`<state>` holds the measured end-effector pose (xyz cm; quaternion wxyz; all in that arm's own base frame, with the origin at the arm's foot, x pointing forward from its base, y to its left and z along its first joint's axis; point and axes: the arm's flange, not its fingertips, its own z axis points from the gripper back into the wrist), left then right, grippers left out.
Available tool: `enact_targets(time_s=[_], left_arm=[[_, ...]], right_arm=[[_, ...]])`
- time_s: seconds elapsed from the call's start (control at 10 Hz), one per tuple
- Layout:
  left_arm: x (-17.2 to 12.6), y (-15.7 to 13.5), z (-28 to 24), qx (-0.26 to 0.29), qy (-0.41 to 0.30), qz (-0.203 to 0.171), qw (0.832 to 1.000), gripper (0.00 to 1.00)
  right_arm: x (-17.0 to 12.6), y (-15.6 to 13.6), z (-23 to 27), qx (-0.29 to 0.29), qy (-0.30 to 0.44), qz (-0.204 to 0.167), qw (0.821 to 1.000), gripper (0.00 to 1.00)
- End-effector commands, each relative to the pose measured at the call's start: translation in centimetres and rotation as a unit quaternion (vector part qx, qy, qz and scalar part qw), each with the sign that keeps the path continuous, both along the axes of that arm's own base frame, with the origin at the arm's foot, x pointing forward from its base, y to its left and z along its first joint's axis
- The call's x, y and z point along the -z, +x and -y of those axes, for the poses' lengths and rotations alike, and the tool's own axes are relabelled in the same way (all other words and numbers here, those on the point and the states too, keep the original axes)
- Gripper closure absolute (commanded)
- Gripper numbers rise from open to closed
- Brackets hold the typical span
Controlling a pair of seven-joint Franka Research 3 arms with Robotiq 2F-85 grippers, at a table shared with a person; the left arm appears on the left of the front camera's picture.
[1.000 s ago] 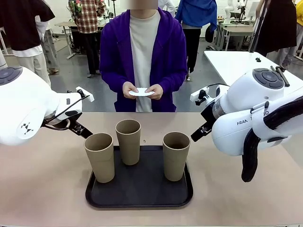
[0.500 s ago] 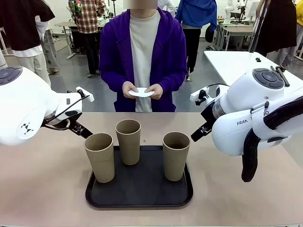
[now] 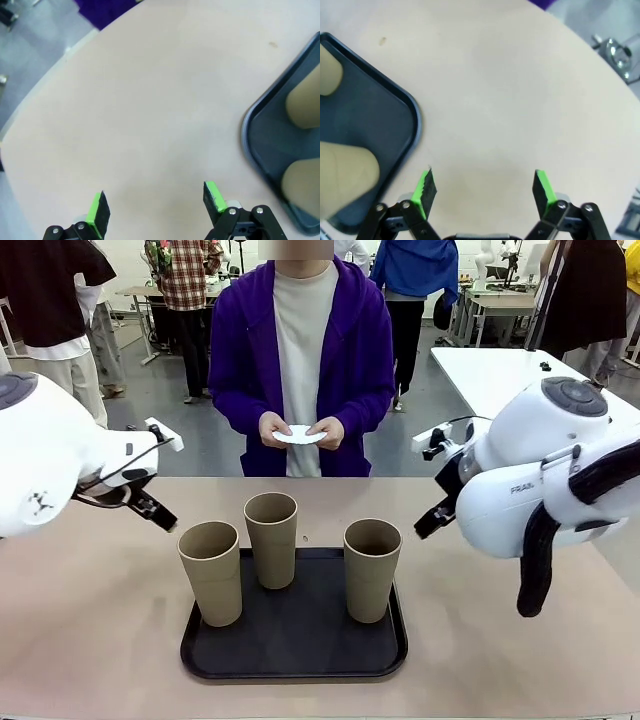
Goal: Place coasters on the table and set cups on them.
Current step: Pick up one Reusable plastic cup and place it on a coaster set by the human.
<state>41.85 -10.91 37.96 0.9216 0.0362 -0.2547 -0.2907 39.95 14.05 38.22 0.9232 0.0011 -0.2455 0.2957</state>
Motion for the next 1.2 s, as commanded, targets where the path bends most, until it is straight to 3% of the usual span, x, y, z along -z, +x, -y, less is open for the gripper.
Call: enact_targets(time_s=[0.0, 0.1, 0.2, 0.4, 0.6, 0.8, 0.9, 1.1], left_arm=[[-1.6, -0.7, -1.1, -0.041, 0.018, -0.041, 0.998, 0.00], [-2.4, -2.5, -2.2, -0.020, 0.004, -0.101, 0.995, 0.00], [-3.5, -5.1, -3.2, -0.018, 0.007, -0.133, 0.991, 0.00], [-6.2, -9.3, -6.3, -0.026, 0.003, -0.174, 0.984, 0.00], [-8.4, -14.9, -8.5, -0.025, -0.011, -0.194, 0.981, 0.00], [-9.4, -18.0, -9.7, -0.013, -0.037, -0.185, 0.982, 0.00], [-11.2, -11.5, -7.9, -0.015, -0.009, -0.195, 0.981, 0.00], [-11.2, -11.5, -7.9, -0.015, -0.009, -0.195, 0.981, 0.00]], right_arm=[[-3.7, -1.4, 2.1, 0.039, -0.026, -0.038, 0.998, 0.00], [-4.9, -3.7, 2.8, 0.033, -0.033, -0.077, 0.996, 0.00], [-6.6, -7.1, 3.0, 0.018, -0.055, -0.098, 0.994, 0.00], [-9.4, -14.2, 2.3, 0.004, -0.092, -0.104, 0.990, 0.00], [-9.6, -19.9, 2.5, 0.005, -0.108, -0.114, 0.988, 0.00], [-8.3, -21.9, 3.2, 0.013, -0.116, -0.123, 0.986, 0.00], [-13.9, -17.6, 1.3, 0.001, -0.111, -0.121, 0.986, 0.00], [-13.9, -17.6, 1.3, 0.001, -0.111, -0.121, 0.986, 0.00]])
